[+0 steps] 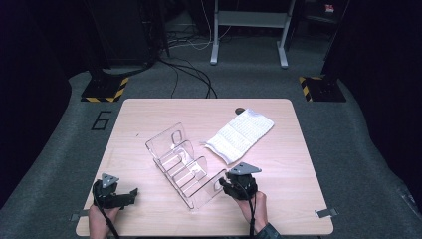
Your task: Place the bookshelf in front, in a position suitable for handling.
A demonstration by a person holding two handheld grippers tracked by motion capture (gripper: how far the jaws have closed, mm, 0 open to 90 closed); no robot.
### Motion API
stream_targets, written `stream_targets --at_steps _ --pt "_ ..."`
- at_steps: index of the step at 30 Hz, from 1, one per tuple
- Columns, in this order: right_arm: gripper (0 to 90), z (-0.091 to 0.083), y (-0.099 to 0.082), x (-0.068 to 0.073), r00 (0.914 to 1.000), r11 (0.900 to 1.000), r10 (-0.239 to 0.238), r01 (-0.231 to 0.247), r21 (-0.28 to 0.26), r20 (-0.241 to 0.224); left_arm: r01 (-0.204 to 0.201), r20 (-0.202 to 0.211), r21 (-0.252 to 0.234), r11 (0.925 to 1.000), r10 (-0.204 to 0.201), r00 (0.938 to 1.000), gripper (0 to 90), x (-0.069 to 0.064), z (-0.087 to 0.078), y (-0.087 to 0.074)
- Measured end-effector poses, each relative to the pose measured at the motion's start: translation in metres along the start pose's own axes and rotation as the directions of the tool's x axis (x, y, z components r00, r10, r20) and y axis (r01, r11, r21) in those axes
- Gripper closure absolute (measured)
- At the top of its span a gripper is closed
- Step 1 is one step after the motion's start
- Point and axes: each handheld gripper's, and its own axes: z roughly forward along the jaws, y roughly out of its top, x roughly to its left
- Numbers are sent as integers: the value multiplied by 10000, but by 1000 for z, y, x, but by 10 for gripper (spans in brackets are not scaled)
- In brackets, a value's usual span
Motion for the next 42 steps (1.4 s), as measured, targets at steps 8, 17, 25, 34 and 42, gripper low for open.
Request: stream_targets --at_steps 8,17,25,34,42 --pt "253 -6 -7 -8 9937 9978 -356 413 518 -1061 -17 -21 -4 10000 17 10000 7 0 0 0" --pt "169 -45 -20 -64 9986 9997 250 -248 41 -468 -49 -1 -68 10000 49 10000 15 0 0 0" --pt "128 -1 15 -117 9951 9958 881 -891 204 449 -45 2 -64 10000 45 10000 15 0 0 0" --pt "114 63 53 -149 9903 9891 1047 -1133 938 916 -50 3 -59 10000 51 10000 15 0 0 0" --pt "126 96 62 -156 9844 9808 1191 -1369 1387 1295 -46 2 -66 10000 46 10000 15 0 0 0"
